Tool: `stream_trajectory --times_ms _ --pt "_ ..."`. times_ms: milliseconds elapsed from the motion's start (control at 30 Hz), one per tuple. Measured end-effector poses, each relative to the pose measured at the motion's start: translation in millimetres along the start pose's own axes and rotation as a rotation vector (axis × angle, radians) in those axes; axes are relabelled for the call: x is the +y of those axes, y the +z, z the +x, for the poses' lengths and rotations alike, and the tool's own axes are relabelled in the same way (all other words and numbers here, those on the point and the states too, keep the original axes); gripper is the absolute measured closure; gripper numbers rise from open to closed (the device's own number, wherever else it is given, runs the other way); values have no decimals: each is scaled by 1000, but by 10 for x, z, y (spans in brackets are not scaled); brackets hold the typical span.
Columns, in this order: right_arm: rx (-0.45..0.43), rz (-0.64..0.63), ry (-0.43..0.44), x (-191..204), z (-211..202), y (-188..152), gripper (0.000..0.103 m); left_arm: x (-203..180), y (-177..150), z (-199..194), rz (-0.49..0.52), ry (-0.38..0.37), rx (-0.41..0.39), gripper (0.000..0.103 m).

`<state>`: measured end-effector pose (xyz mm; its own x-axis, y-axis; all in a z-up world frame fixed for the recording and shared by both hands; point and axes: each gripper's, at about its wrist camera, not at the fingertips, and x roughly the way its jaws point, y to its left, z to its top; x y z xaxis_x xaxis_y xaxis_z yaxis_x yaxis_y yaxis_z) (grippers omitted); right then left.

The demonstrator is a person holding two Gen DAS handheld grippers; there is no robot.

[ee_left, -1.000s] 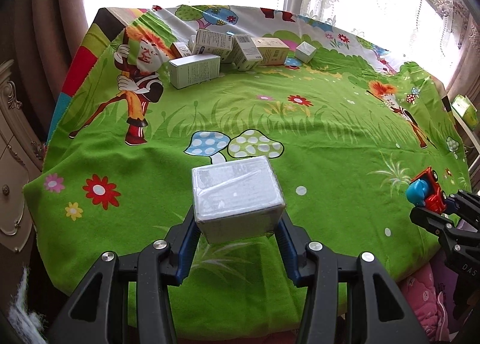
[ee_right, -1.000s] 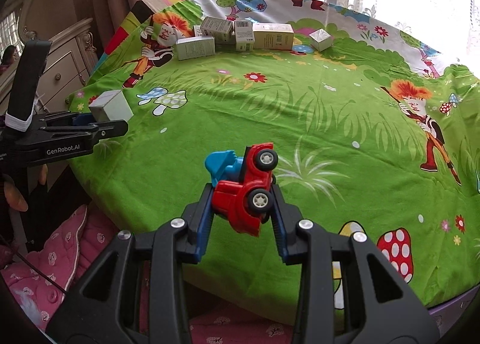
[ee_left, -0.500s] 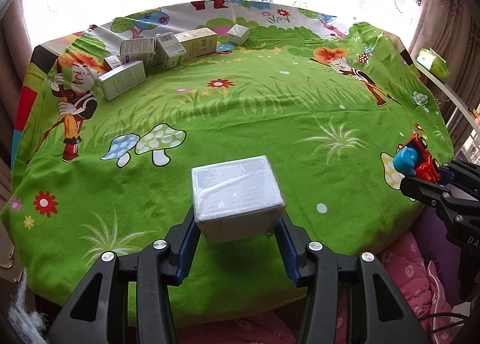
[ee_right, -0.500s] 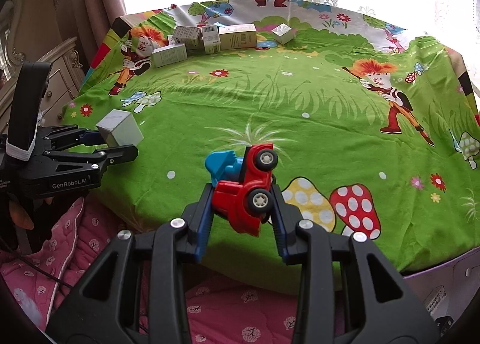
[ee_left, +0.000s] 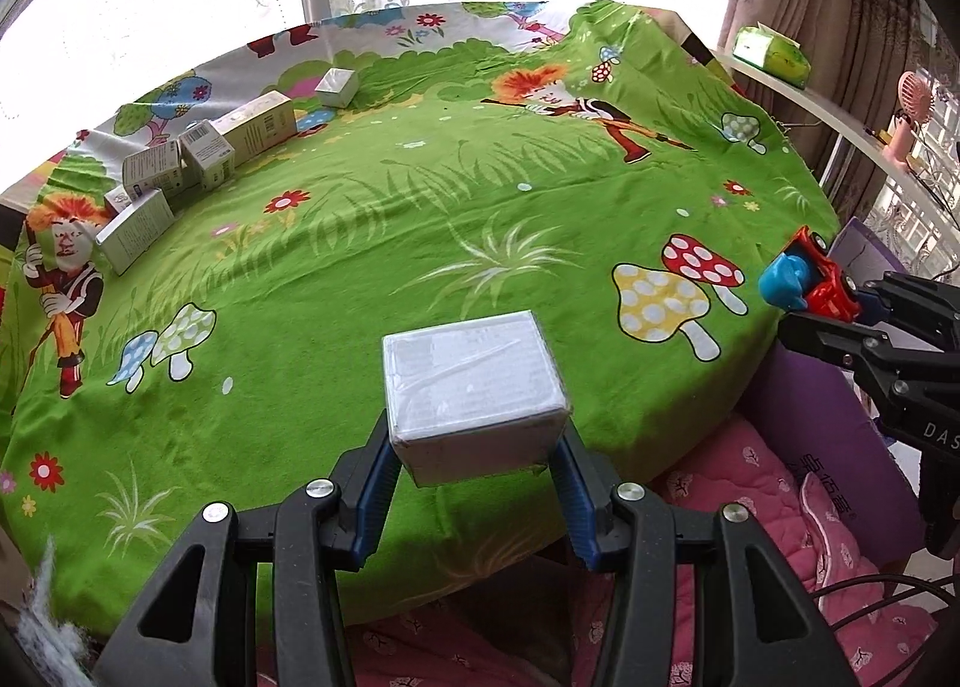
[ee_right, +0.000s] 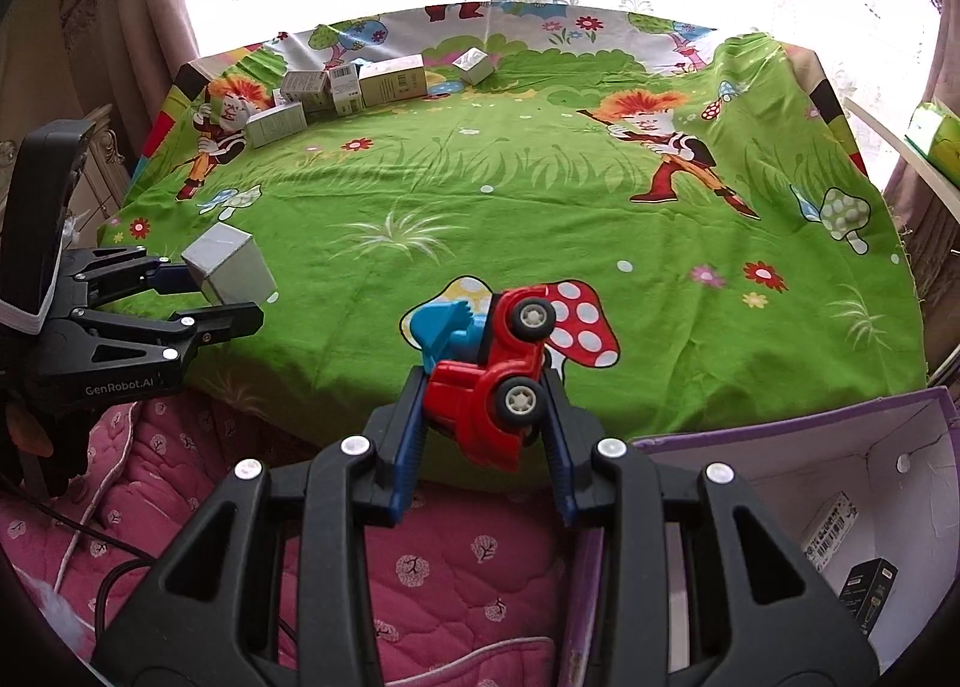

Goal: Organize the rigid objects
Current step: 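Carry the white cube box and red truck over the storage box, then open both grippers to drop the truck and cube box inside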

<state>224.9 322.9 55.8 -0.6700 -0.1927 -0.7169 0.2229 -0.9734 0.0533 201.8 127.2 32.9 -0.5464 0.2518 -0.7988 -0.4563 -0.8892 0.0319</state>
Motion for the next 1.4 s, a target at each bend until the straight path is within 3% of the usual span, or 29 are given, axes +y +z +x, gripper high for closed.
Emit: stream_trajectory --times_ms 633,1000,1400 --pt "-13 173 -150 -800 -557 -501 63 -1455 228 55 375 -177 38 54" --pt "-25 283 -285 -1357 -860 -759 63 -2307 251 115 551 -302 80 54" --pt "-1 378 -491 -1988 -1293 -1072 63 -3006 237 107 639 -429 103 54"
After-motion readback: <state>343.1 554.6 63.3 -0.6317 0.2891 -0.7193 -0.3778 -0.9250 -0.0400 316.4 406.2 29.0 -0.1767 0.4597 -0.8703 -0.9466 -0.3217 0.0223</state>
